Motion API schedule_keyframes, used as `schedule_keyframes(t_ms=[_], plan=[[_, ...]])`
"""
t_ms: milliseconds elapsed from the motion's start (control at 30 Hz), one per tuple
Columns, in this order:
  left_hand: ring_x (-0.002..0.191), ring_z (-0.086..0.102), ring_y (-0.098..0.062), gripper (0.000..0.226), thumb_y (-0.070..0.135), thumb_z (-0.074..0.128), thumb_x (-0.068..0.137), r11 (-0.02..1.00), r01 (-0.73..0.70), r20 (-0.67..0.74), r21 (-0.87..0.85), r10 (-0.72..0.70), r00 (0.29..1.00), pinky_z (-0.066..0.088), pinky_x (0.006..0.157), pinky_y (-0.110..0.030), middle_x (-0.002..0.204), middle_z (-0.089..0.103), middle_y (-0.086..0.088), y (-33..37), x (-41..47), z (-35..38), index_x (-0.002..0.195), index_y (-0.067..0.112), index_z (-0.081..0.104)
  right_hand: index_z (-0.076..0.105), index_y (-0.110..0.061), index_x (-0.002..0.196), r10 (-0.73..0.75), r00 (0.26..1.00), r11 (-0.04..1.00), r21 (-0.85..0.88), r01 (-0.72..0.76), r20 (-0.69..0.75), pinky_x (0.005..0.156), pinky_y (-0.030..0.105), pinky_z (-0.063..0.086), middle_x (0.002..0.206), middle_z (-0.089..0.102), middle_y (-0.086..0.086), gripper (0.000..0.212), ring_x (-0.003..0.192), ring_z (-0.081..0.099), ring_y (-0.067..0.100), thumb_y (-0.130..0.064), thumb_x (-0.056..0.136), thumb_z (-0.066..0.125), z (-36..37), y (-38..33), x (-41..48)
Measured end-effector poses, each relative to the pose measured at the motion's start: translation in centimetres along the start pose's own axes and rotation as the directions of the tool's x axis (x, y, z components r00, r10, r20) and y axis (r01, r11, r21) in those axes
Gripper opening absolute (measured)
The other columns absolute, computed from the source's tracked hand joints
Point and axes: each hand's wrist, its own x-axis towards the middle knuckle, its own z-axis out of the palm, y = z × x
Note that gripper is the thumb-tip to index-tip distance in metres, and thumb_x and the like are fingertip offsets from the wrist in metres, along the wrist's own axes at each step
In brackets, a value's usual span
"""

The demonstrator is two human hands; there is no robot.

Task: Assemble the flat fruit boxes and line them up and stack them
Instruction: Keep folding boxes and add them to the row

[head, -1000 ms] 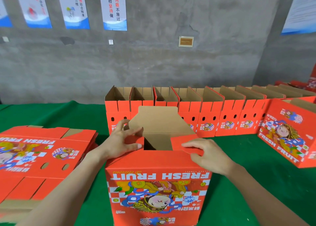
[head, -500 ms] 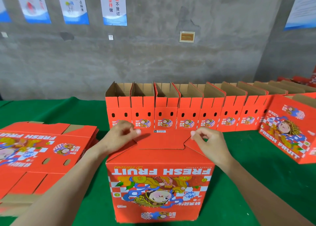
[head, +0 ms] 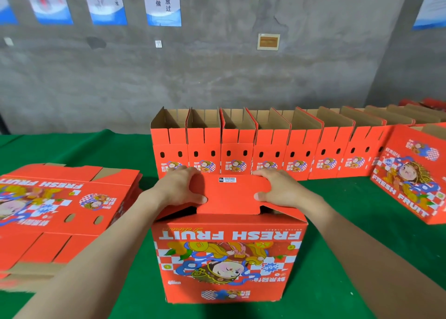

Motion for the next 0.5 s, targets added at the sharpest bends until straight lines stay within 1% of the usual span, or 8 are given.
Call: schedule_keyframes(t_ms=[100, 200, 267, 333, 367, 433, 467, 500], plan=[[0.126, 0.035, -0.027, 0.078, 0.051, 0.076, 0.068, 0.999, 0.026, -0.017, 0.030, -0.025, 1.000, 0.039, 0.102, -0.042, 0.131, 0.046, -0.002, 0.1, 0.0, 0.3, 0.135, 0.028, 0.043, 0.035, -0.030, 0.143, -0.013, 0.999, 0.998, -0.061, 0.011, -0.029, 0.109, 0.039, 0.030, 0.147, 0.037, -0.002, 0.066, 0.138, 0.026, 0.022, -0.035, 0.085, 0.066, 0.3, -0.1, -0.4], [0.126, 0.038, -0.025, 0.077, 0.050, 0.076, 0.070, 1.000, 0.006, -0.033, -0.005, -0.006, 0.999, 0.038, 0.103, -0.037, 0.132, 0.047, -0.003, -0.2, 0.1, 0.4, 0.136, 0.027, 0.043, 0.029, -0.032, 0.146, -0.016, 1.000, 0.996, -0.093, 0.014, -0.012, 0.111, 0.041, 0.026, 0.152, 0.031, -0.002, 0.066, 0.142, 0.019, 0.023, -0.038, 0.089, 0.060, 0.3, 0.0, -0.7], [0.122, 0.044, -0.019, 0.071, 0.048, 0.074, 0.075, 0.990, -0.016, -0.044, -0.138, 0.010, 0.999, 0.037, 0.100, -0.028, 0.133, 0.049, -0.003, -0.6, 0.0, 0.2, 0.137, 0.024, 0.047, 0.027, -0.034, 0.148, -0.015, 1.000, 0.998, -0.059, 0.015, 0.000, 0.115, 0.040, 0.018, 0.156, 0.025, -0.001, 0.061, 0.146, 0.012, 0.023, -0.043, 0.093, 0.053, 0.2, 0.1, -0.8], [0.121, 0.048, -0.015, 0.061, 0.043, 0.071, 0.080, 0.955, -0.035, -0.099, -0.295, 0.005, 0.995, 0.034, 0.100, -0.024, 0.137, 0.048, -0.002, -1.0, -0.2, 0.0, 0.134, 0.023, 0.051, 0.029, -0.034, 0.148, -0.016, 1.000, 1.000, -0.021, 0.016, -0.006, 0.116, 0.039, 0.014, 0.157, 0.024, -0.001, 0.057, 0.146, 0.011, 0.022, -0.046, 0.096, 0.047, 0.2, 0.2, -0.8], [0.125, 0.046, -0.015, 0.058, 0.040, 0.072, 0.081, 0.924, -0.046, -0.143, -0.379, -0.009, 0.990, 0.033, 0.104, -0.025, 0.140, 0.045, -0.002, -1.2, -0.4, -0.1, 0.133, 0.024, 0.052, 0.030, -0.034, 0.148, -0.017, 1.000, 1.000, -0.021, 0.017, -0.013, 0.116, 0.038, 0.014, 0.157, 0.025, -0.001, 0.056, 0.146, 0.012, 0.021, -0.046, 0.096, 0.046, 0.2, 0.3, -0.8], [0.132, 0.039, -0.014, 0.056, 0.034, 0.073, 0.081, 0.825, -0.047, -0.223, -0.564, -0.098, 0.970, 0.028, 0.111, -0.030, 0.144, 0.040, -0.001, -1.7, -0.8, -0.3, 0.133, 0.028, 0.052, 0.033, -0.032, 0.147, -0.015, 0.999, 1.000, -0.017, 0.015, -0.029, 0.116, 0.037, 0.017, 0.155, 0.028, -0.001, 0.054, 0.145, 0.017, 0.020, -0.045, 0.096, 0.047, 0.3, 0.4, -0.9], [0.134, 0.036, -0.015, 0.057, 0.033, 0.073, 0.082, 0.791, -0.025, -0.236, -0.611, -0.152, 0.960, 0.026, 0.113, -0.032, 0.146, 0.038, -0.002, -2.0, -1.0, -0.4, 0.134, 0.029, 0.050, 0.037, -0.030, 0.145, -0.015, 0.999, 1.000, 0.004, 0.015, -0.044, 0.116, 0.036, 0.019, 0.154, 0.031, 0.000, 0.053, 0.144, 0.020, 0.019, -0.043, 0.096, 0.049, 0.3, 0.5, -0.9], [0.135, 0.035, -0.016, 0.060, 0.034, 0.072, 0.082, 0.801, 0.013, -0.233, -0.598, -0.189, 0.954, 0.025, 0.114, -0.033, 0.147, 0.036, -0.003, -2.4, -1.1, -0.3, 0.136, 0.029, 0.047, 0.041, -0.027, 0.143, -0.012, 0.997, 0.998, 0.065, 0.016, -0.072, 0.115, 0.034, 0.021, 0.152, 0.034, 0.000, 0.051, 0.142, 0.024, 0.018, -0.041, 0.095, 0.052, 0.2, 0.6, -1.0]])
